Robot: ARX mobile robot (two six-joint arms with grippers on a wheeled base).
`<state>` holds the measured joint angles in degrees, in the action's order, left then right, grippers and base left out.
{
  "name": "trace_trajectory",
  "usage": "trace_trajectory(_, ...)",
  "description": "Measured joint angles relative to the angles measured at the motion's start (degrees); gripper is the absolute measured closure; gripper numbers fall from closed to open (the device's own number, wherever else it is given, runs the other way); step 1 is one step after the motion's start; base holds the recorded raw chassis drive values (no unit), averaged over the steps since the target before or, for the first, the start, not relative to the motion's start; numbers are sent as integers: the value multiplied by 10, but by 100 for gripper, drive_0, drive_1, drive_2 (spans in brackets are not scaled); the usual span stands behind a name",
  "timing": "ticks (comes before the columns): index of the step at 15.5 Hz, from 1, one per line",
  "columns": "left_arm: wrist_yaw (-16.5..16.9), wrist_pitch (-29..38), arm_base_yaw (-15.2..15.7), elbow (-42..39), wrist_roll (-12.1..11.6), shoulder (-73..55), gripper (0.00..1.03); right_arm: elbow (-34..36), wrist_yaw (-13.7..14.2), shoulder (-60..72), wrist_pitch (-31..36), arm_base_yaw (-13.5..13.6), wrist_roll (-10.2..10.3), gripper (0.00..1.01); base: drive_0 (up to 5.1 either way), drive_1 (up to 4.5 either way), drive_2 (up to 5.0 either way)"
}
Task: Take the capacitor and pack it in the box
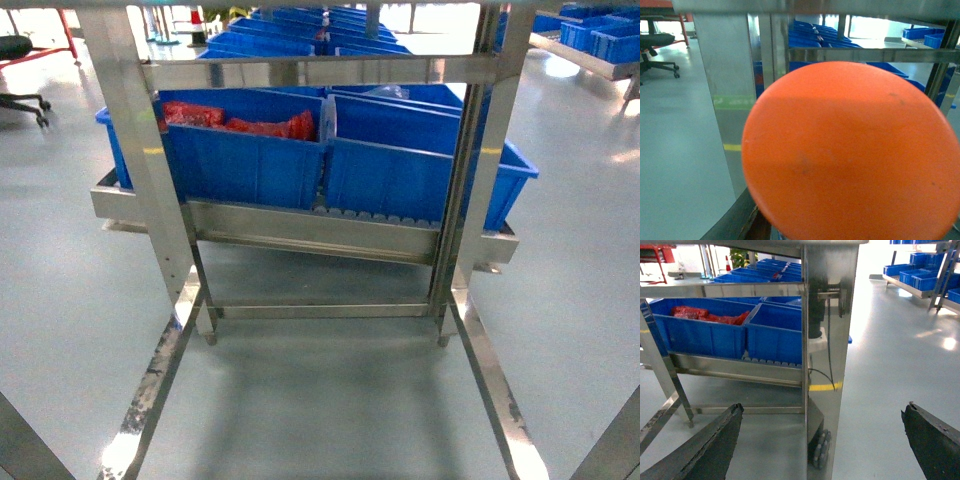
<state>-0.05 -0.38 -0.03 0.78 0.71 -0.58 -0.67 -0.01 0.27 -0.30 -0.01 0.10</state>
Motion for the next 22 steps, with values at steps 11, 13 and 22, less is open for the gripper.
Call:
trace_trajectory(11,0,0,0,0,-1,0,59,0,0,0,0,0,0,3,0,0,0)
trace_trajectory(13,0,0,0,0,-1,0,59,0,0,0,0,0,0,3,-245,125,125)
trace_trajectory(22,1,0,0,0,-1,0,59,0,0,0,0,0,0,3,-497,246,246)
